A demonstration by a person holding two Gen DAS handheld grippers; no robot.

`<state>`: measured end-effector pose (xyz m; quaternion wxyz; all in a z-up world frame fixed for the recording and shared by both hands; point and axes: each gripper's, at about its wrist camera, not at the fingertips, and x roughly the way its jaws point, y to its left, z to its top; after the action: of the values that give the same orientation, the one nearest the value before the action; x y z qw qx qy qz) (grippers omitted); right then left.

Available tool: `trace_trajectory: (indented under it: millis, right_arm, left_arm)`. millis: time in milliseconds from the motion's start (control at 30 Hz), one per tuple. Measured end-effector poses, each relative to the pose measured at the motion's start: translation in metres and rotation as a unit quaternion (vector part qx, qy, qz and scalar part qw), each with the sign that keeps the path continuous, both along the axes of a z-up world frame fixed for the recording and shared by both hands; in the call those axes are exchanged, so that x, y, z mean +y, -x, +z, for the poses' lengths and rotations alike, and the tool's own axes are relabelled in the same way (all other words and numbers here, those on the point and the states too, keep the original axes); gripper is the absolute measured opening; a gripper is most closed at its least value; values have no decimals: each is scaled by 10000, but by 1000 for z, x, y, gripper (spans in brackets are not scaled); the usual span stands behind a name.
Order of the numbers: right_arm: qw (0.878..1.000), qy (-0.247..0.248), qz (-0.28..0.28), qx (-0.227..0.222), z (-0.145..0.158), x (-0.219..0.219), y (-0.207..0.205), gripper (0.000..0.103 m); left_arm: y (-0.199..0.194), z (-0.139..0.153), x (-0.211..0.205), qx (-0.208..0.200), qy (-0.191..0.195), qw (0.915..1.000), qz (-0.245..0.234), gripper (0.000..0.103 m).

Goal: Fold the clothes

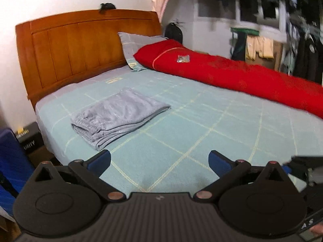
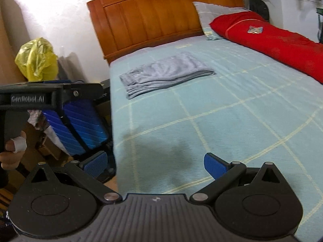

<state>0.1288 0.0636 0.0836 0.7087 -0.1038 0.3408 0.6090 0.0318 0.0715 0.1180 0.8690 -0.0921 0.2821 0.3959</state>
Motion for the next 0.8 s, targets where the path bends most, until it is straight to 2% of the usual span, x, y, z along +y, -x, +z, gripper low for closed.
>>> trace_trajectory:
  millis: [200,367,600,800]
  right_arm:
    - [9999,62,107,-49,4,7,11,103]
    - [9988,426,-89,-236,8,16,15,103]
    - [9951,781,-387,-467,11,24,19,103]
    - [9913,879,-485,-853,18,33,27,103]
  left_arm:
    - [3,0,-3,8,408,9989,209,102]
    - [9,-6,1,51,658,9967,477,102]
    - [20,-24,9,48,942,9938,580,102]
    - [30,-36,15,-6,1160,9913,625,102]
